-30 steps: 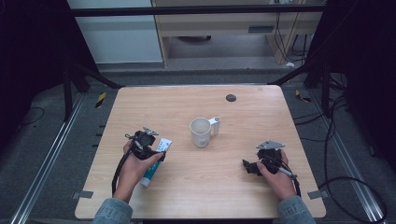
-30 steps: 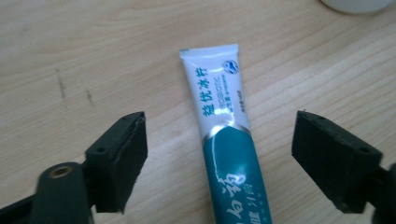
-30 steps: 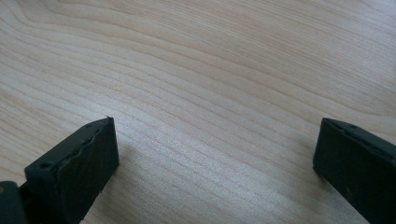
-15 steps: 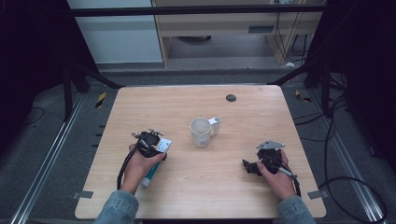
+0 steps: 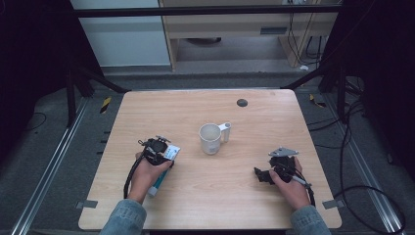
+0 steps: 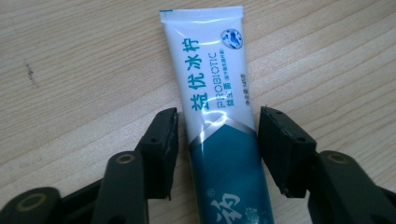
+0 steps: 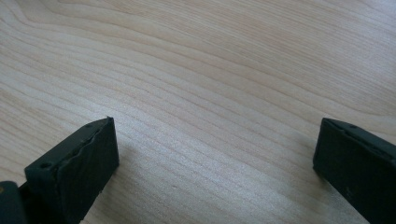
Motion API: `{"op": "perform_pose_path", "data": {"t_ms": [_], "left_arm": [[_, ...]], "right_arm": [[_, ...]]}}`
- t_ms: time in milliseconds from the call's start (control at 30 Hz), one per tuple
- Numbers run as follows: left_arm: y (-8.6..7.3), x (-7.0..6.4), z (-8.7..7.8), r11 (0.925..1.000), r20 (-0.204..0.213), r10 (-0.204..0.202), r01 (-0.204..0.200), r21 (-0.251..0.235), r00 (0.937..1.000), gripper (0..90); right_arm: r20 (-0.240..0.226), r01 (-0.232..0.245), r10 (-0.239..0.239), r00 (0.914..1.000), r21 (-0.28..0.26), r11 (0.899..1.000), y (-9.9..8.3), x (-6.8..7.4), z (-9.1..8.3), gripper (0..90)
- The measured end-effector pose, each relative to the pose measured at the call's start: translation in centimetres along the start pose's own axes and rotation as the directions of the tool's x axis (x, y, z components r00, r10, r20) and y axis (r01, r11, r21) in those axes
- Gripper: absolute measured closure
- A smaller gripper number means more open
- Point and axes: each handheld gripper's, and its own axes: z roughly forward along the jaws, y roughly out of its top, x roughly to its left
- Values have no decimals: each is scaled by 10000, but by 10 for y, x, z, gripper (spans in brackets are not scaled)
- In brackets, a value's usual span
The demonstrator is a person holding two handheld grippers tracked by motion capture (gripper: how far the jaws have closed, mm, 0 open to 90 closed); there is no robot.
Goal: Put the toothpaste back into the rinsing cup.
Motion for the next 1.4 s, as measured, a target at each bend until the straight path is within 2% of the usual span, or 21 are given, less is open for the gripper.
{"op": "perform_pose_path", "data": {"t_ms": [200, 433, 633, 700, 1067, 1233, 1400], "left_arm": [[1, -2, 0, 9999, -88, 124, -124, -4, 9999, 542], [1, -2, 0, 9999, 2, 160, -160, -25, 9999, 597], [3, -3, -3, 9996, 23, 291, -291, 29, 9996, 686], [4, -2, -7, 9994, 130, 348, -348, -25, 9993, 755], [2, -3, -12, 9990, 230, 440, -439, -64, 9988, 781], [3, -1, -26, 9983, 237, 286, -273, -510, 9993, 782], [6, -1, -37, 9968, 166, 322, -309, -736, 9993, 783]], "right_arm": [[-2, 1, -1, 10000, 1, 10000, 0, 0, 0, 4], [-8, -3, 3, 10000, -2, 10000, 0, 0, 0, 4], [-2, 19, -19, 10000, -1, 10000, 0, 0, 0, 4], [-9, 14, -14, 10000, -4, 10000, 0, 0, 0, 4], [-4, 18, -18, 10000, -2, 10000, 0, 0, 0, 4], [-10, 20, -20, 10000, -5, 10000, 0, 0, 0, 4], [-5, 20, -20, 10000, -1, 10000, 0, 0, 0, 4]]}}
